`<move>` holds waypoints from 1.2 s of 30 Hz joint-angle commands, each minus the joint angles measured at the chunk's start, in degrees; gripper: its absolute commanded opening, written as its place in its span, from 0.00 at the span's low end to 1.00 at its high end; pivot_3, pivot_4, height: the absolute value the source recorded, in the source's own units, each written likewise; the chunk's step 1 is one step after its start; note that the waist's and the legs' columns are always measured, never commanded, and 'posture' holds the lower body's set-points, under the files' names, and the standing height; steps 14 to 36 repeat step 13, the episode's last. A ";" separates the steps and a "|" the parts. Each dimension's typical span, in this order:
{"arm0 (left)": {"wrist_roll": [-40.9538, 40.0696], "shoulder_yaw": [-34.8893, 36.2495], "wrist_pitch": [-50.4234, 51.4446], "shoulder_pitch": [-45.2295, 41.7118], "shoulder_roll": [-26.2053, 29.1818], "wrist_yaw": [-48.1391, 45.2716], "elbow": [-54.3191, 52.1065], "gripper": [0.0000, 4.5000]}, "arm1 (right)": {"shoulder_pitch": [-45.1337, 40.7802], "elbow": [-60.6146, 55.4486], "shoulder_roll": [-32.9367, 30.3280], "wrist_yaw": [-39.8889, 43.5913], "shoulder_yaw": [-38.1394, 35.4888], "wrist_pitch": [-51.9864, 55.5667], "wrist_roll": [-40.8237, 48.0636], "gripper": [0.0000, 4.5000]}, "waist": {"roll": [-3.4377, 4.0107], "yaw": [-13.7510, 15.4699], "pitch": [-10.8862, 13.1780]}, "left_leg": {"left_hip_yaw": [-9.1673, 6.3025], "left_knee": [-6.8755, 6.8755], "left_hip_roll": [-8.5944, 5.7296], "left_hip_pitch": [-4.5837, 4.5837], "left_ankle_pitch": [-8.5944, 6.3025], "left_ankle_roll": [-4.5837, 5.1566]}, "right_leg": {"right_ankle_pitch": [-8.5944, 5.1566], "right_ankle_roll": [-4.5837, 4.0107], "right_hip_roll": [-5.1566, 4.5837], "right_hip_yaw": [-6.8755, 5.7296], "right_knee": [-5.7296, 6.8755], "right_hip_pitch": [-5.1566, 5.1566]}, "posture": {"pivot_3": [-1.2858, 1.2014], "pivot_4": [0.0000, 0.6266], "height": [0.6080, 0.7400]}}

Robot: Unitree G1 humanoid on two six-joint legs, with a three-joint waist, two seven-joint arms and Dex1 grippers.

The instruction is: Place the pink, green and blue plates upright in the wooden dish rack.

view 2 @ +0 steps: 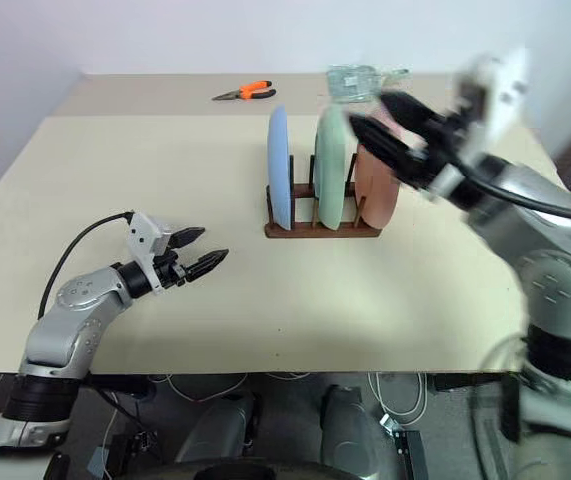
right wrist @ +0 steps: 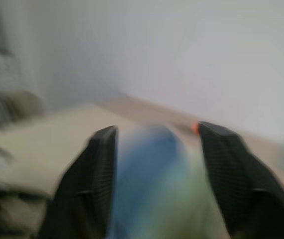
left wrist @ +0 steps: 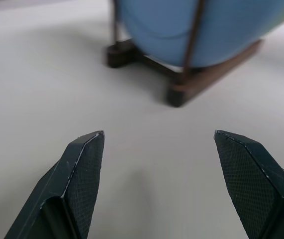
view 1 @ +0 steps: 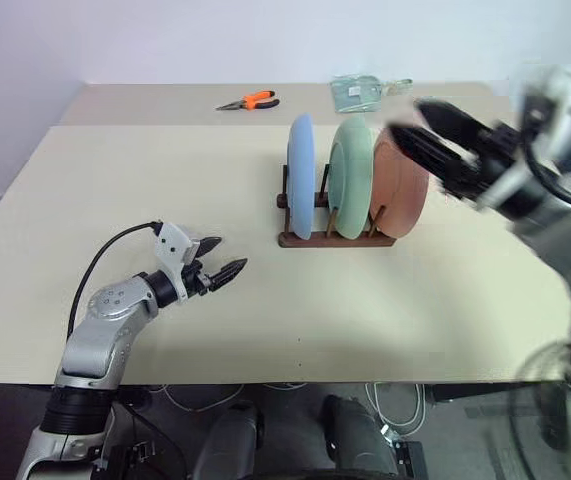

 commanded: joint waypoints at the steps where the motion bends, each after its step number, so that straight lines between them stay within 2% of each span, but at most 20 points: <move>1: 2.28 1.03 -3.65 -0.49 0.94 0.30 1.15 0.80 | 10.29 0.00 -3.86 5.72 -6.78 -1.92 -5.23 0.99 | 0.02 0.01 -0.01 | 0.04 -0.05 0.03 0.03 0.00 0.00 | -0.01 0.02 0.00 0.01 0.01 0.00 | 0.52 0.24 1.00; 3: 3.01 1.35 -4.95 -0.23 1.60 -0.21 2.21 0.80 | 18.31 0.95 -5.26 8.11 -5.48 -5.74 -12.61 0.99 | 0.01 0.13 -0.03 | 0.05 -0.05 0.06 0.03 -0.01 0.00 | -0.03 0.06 0.03 0.00 0.02 -0.02 | 0.52 0.24 1.00; 5: 3.10 1.72 -5.79 0.25 1.94 -0.66 2.81 0.80 | 22.52 2.94 -5.55 9.49 -1.62 -10.96 -19.67 0.99 | 0.03 -0.05 -0.02 | 0.10 -0.03 0.06 0.04 -0.01 0.00 | -0.11 0.18 0.03 0.02 0.01 -0.02 | 0.52 0.24 1.00; 7: 3.01 1.99 -6.11 0.80 2.14 -0.92 2.80 0.80 | 23.68 5.79 -4.77 10.04 1.47 -14.81 -24.52 0.99 | 0.05 -0.23 -0.01 | 0.21 0.02 0.06 0.06 -0.01 -0.01 | -0.11 0.17 0.00 0.10 0.01 -0.02 | 0.52 0.24 1.00; 11: 1.96 3.16 -5.69 3.15 2.89 -1.74 1.23 0.80 | 22.20 10.79 -1.45 10.58 5.81 -19.19 -28.86 0.99 | 0.03 -0.24 -0.01 | 0.20 0.01 0.08 0.05 -0.02 -0.01 | -0.11 0.17 -0.01 0.10 0.01 -0.02 | 0.52 0.24 1.00; 13: 1.93 3.38 -5.71 3.99 2.83 -1.63 0.68 0.80 | 20.30 13.80 0.29 10.72 6.87 -20.98 -30.05 0.99 | 0.02 -0.20 0.00 | 0.17 0.00 0.07 0.04 -0.02 -0.01 | -0.10 0.16 -0.01 0.09 0.00 -0.03 | 0.52 0.24 1.00; 36: 1.93 3.38 -5.71 3.99 2.83 -1.63 0.68 0.80 | 20.30 13.80 0.29 10.72 6.87 -20.98 -30.05 0.99 | 0.02 -0.20 0.00 | 0.17 0.00 0.07 0.04 -0.02 -0.01 | -0.10 0.16 -0.01 0.09 0.00 -0.03 | 0.52 0.24 1.00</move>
